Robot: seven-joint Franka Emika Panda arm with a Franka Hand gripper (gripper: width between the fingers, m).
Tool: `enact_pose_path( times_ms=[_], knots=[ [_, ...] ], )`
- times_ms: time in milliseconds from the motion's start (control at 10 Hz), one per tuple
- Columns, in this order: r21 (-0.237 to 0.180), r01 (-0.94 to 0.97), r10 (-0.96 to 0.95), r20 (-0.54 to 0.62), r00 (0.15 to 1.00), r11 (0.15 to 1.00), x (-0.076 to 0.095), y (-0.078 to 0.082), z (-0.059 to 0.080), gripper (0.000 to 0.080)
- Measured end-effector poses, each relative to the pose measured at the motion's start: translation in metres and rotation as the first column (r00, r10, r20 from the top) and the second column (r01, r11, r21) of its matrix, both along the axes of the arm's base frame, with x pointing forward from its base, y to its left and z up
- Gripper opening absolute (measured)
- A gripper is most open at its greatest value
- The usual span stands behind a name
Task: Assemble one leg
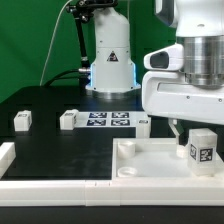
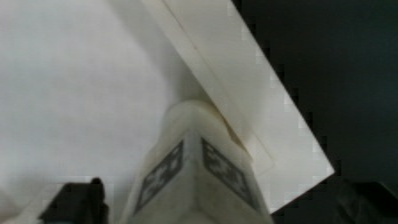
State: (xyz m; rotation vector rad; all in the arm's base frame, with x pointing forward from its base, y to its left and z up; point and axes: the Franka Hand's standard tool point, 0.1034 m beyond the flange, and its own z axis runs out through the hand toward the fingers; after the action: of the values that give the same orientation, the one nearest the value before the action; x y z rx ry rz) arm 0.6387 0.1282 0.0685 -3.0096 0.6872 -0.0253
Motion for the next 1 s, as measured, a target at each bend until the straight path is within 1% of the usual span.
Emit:
enact_pose_path(
  times_ms=[200,500,600,700,800,900,1000],
  knots=[
    [-0.01,-0.245,0.245,0.013,0.969,0.97,0.002,-0.007,0.001,0.0649],
    [-0.023,-0.416,0.417,0.024,0.909,0.909,0.003,-0.012,0.0,0.0649],
    [-0.023,-0.414,0.415,0.024,0.91,0.91,0.003,-0.012,0.0,0.0527],
    [-0.023,-0.41,0.411,0.024,0.911,0.912,0.003,-0.012,0.0,0.0389],
    [-0.02,-0.376,0.376,0.023,0.926,0.926,0.003,-0.012,0.0,0.0289],
    [-0.021,-0.378,0.378,0.022,0.926,0.926,0.003,-0.012,0.0,0.0289],
    [-0.018,-0.34,0.34,0.023,0.94,0.94,0.003,-0.012,-0.001,0.029]
  ],
)
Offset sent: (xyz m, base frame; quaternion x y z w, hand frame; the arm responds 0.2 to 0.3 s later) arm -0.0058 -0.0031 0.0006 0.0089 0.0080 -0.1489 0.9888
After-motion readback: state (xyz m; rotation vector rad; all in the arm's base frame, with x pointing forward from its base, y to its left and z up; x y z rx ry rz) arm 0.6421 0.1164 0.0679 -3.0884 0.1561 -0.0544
